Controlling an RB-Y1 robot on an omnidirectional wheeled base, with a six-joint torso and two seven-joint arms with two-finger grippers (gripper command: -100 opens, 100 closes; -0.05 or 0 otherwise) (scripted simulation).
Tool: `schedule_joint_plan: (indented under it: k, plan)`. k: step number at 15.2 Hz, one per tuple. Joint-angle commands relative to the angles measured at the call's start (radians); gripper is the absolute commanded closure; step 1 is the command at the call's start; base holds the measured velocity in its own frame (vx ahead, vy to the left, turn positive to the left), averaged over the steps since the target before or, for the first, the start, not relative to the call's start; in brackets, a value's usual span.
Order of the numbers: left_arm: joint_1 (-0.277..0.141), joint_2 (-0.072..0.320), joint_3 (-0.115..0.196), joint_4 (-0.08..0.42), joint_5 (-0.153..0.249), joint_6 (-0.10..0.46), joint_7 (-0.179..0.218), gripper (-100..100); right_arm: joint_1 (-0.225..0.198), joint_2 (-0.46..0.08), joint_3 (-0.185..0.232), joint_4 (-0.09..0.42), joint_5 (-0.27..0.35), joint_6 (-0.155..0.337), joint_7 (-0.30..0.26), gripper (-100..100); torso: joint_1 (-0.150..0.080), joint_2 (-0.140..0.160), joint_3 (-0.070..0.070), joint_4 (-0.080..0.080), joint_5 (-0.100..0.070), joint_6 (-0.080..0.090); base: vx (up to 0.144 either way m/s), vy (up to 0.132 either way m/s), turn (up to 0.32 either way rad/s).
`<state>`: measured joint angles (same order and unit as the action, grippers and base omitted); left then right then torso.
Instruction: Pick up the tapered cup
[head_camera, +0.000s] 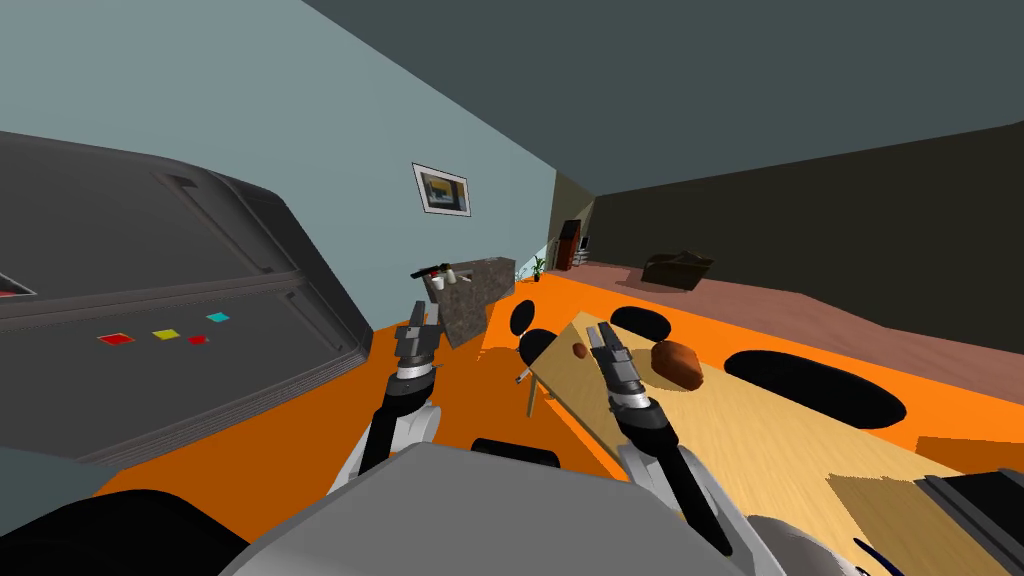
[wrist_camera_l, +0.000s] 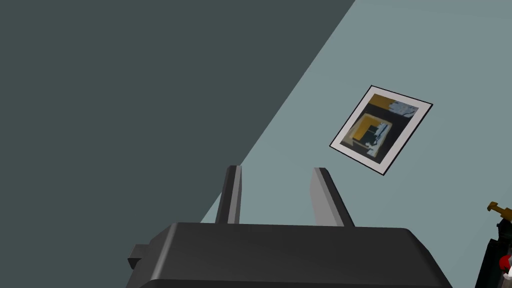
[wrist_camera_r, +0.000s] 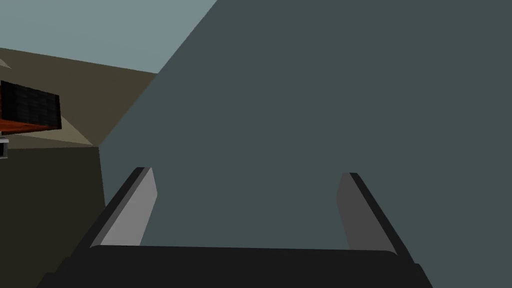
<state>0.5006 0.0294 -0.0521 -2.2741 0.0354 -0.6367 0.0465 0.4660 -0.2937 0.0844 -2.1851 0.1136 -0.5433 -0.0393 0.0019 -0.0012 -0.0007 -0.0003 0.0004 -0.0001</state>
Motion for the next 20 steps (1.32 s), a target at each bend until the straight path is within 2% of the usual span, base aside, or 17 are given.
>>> schedule_joint_plan:
  k: [1,2,3,4,5,6,7,8,9,10,11,12,13,15,16,17,20]
  plan:
    - [0.000,0.000,0.000,0.000,0.000,0.000,0.000,0,-0.016,-0.050,0.013,0.034,0.048,-0.004,0.023,-100,0.000,0.000,0.000,0.000,0.000,0.000,0.010,0.033,0.045]
    - [0.000,0.000,0.000,0.000,0.000,0.000,0.000,0,-0.016,-0.053,0.013,0.034,0.048,-0.004,0.023,-100,0.000,0.000,0.000,0.000,0.000,0.000,0.013,0.033,0.038]
    - [0.000,0.000,0.000,0.000,0.000,0.000,0.000,0,-0.030,-0.088,0.021,0.062,0.084,-0.007,0.039,-100,0.000,0.000,0.000,0.000,0.000,0.000,0.016,0.036,0.054]
    - [0.000,0.000,0.000,0.000,0.000,0.000,0.000,0,-0.030,-0.093,0.021,0.062,0.085,-0.007,0.039,-100,0.000,0.000,0.000,0.000,0.000,0.000,0.015,0.031,0.045]
    - [0.000,0.000,0.000,0.000,0.000,0.000,0.000,0,-0.044,-0.126,0.030,0.091,0.121,-0.010,0.056,-100,0.000,0.000,0.000,0.000,0.000,0.000,0.016,0.031,0.062]
    - [0.000,0.000,0.000,0.000,0.000,0.000,0.000,0,-0.044,-0.134,0.030,0.091,0.125,-0.010,0.056,-100,0.000,0.000,0.000,0.000,0.000,0.000,0.018,0.033,0.048]
    - [0.000,0.000,0.000,0.000,0.000,0.000,0.000,0,-0.059,-0.164,0.040,0.123,0.159,-0.014,0.074,-100,0.000,0.000,0.000,0.000,0.000,0.000,0.021,0.035,0.063]
    - [0.000,0.000,0.000,0.000,0.000,0.000,0.000,0,-0.059,-0.176,0.040,0.123,0.166,-0.014,0.074,-100,0.000,-0.001,0.000,0.000,0.000,0.000,0.019,0.029,0.058]
    - [0.000,0.000,0.000,0.000,0.000,0.000,0.000,0,-0.074,-0.209,0.050,0.157,0.195,-0.017,0.093,-100,0.000,-0.001,0.000,0.000,0.000,0.000,0.016,0.027,0.060]
    - [0.000,0.000,0.000,0.000,0.000,0.000,0.000,0,-0.074,-0.220,0.050,0.157,0.209,-0.017,0.093,-100,0.000,-0.001,0.000,0.000,0.000,0.000,0.012,0.025,0.046]
    - [0.000,0.000,0.000,0.000,0.000,0.000,0.000,0,-0.089,-0.250,0.061,0.192,0.236,-0.021,0.113,-100,0.000,0.000,0.000,0.000,0.000,0.000,0.012,0.024,0.056]
    - [0.000,0.000,0.000,0.000,0.000,0.000,0.000,0,-0.089,-0.263,0.061,0.192,0.254,-0.021,0.113,-100,0.000,0.000,0.000,0.000,0.000,0.000,0.013,0.022,0.053]
    - [0.000,0.000,0.000,0.000,0.000,0.000,0.000,0,-0.105,-0.293,0.071,0.229,0.277,-0.024,0.133,-100,-0.001,0.000,0.000,0.000,0.000,0.000,0.014,0.023,0.076]
    - [0.000,0.000,0.000,0.000,0.000,0.000,0.000,0,-0.105,-0.308,0.071,0.229,0.300,-0.024,0.133,-100,-0.001,0.000,0.000,0.000,0.000,0.000,0.010,0.015,0.028]
    - [0.000,0.000,0.000,0.000,0.000,0.000,0.000,0,-0.121,-0.347,0.082,0.268,0.337,-0.028,0.154,-100,-0.001,0.000,0.000,0.000,0.000,0.000,0.011,0.010,0.043]
    - [0.000,0.000,0.000,0.000,0.000,0.000,0.000,0,-0.121,-0.352,0.082,0.268,0.348,-0.028,0.154,-100,-0.001,0.000,0.000,0.000,0.000,0.000,0.012,0.008,0.051]
    - [0.000,0.000,0.000,0.000,0.000,0.000,0.000,0,-0.152,-0.423,0.106,0.344,0.421,-0.036,0.197,-100,-0.002,0.000,0.000,0.000,0.000,0.000,0.012,0.007,0.059]
